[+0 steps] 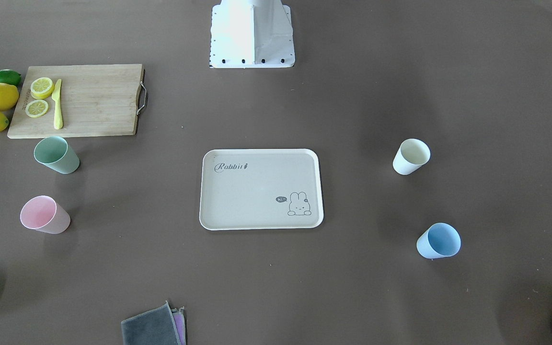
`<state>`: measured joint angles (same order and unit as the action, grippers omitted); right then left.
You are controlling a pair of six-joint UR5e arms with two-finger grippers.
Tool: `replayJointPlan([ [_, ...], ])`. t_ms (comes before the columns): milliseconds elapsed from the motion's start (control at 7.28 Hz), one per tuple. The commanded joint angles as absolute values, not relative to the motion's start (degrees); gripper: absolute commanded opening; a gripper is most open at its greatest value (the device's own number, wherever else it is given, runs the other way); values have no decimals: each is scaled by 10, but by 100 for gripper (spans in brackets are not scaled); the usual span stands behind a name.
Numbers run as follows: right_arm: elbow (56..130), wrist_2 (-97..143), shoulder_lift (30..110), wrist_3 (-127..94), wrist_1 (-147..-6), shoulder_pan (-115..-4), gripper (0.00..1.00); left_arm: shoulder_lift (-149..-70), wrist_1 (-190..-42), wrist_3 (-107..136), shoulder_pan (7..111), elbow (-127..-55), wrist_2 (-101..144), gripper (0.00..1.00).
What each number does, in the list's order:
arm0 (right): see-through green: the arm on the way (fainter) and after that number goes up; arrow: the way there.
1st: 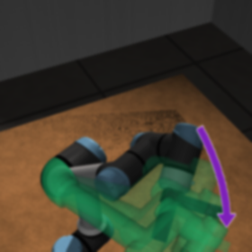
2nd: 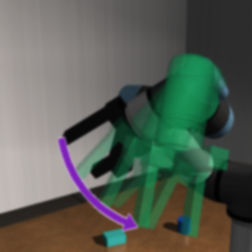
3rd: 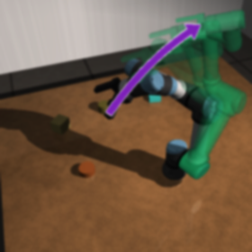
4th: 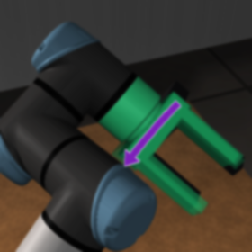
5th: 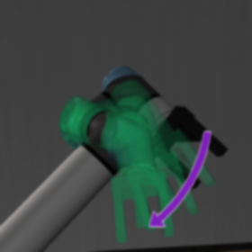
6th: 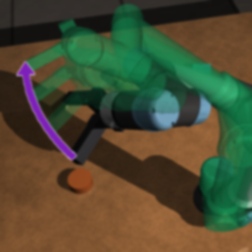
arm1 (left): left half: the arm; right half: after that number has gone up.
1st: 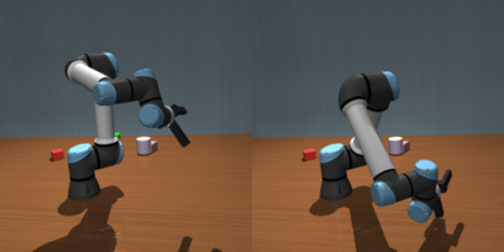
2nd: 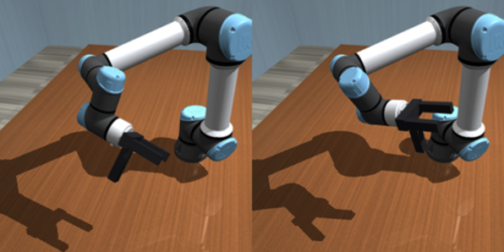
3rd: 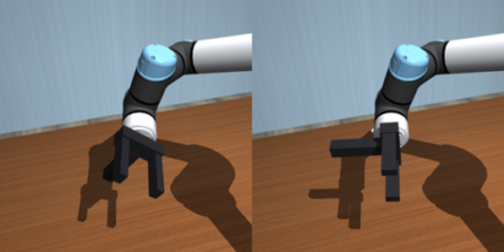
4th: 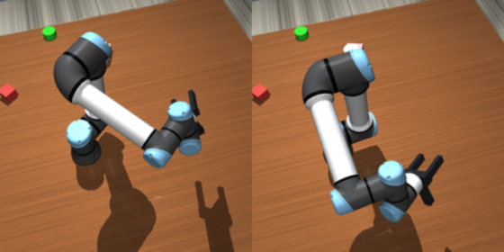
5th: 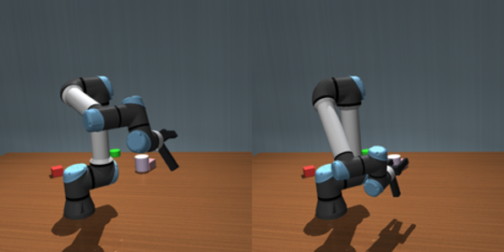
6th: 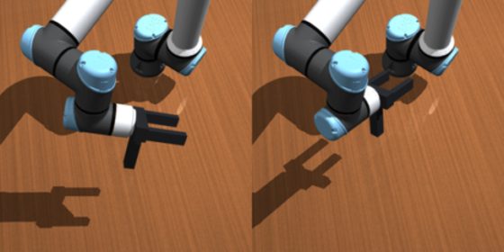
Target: Place all cups on tray
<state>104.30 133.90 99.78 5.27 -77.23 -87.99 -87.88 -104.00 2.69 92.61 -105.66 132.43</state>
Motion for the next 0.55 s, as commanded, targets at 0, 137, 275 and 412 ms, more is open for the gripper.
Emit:
replayJointPlan([
  [0, 1047, 1340, 972, -32, -750, -886, 100, -874, -1132, 36, 925, -1033, 1419, 98],
  [137, 1046, 1343, 954, -61, -750, -885, 100, -876, -1143, 107, 925, -1034, 1457, 98],
  [275, 1046, 1353, 938, -70, -753, -879, 100, -881, -1158, 147, 912, -1040, 1475, 98],
  [412, 1044, 1375, 929, -87, -755, -868, 100, -883, -1167, 158, 898, -1041, 1518, 98],
])
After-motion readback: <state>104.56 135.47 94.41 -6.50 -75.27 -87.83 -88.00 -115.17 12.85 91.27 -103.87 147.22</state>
